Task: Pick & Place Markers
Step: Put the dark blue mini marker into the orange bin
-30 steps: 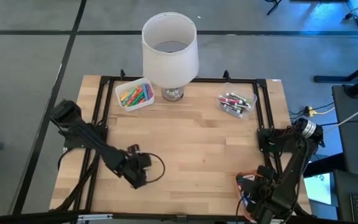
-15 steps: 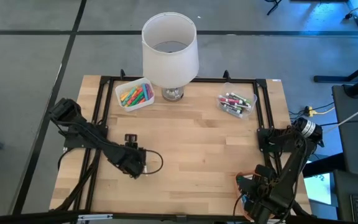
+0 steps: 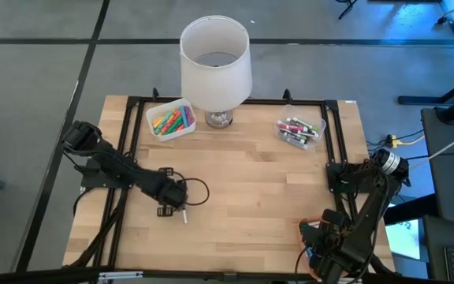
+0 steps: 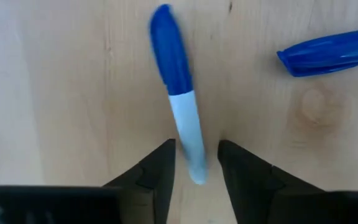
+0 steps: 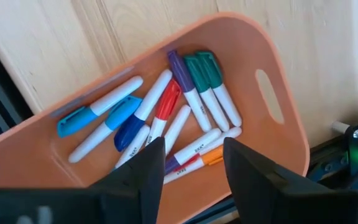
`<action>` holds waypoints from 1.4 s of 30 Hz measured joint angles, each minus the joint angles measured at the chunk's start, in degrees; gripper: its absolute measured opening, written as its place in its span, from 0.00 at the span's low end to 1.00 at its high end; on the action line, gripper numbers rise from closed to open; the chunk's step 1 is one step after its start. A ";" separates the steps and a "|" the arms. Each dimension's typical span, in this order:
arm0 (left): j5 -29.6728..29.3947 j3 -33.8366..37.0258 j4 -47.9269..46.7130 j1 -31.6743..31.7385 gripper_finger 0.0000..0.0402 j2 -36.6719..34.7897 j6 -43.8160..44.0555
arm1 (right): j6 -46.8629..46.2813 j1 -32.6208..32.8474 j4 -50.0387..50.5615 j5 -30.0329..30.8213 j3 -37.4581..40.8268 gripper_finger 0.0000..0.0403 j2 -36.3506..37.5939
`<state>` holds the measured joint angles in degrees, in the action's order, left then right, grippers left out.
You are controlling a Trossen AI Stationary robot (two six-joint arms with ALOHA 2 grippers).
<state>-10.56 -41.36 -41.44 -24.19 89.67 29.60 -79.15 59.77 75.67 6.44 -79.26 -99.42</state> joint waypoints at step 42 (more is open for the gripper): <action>-20.13 -9.11 77.76 -2.57 0.09 14.01 4.17 | 46.26 -17.95 -92.96 59.06 23.24 0.40 0.79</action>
<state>-30.69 -50.47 36.32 -26.76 103.68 33.77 -32.90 41.82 -17.29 65.49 -56.02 -98.63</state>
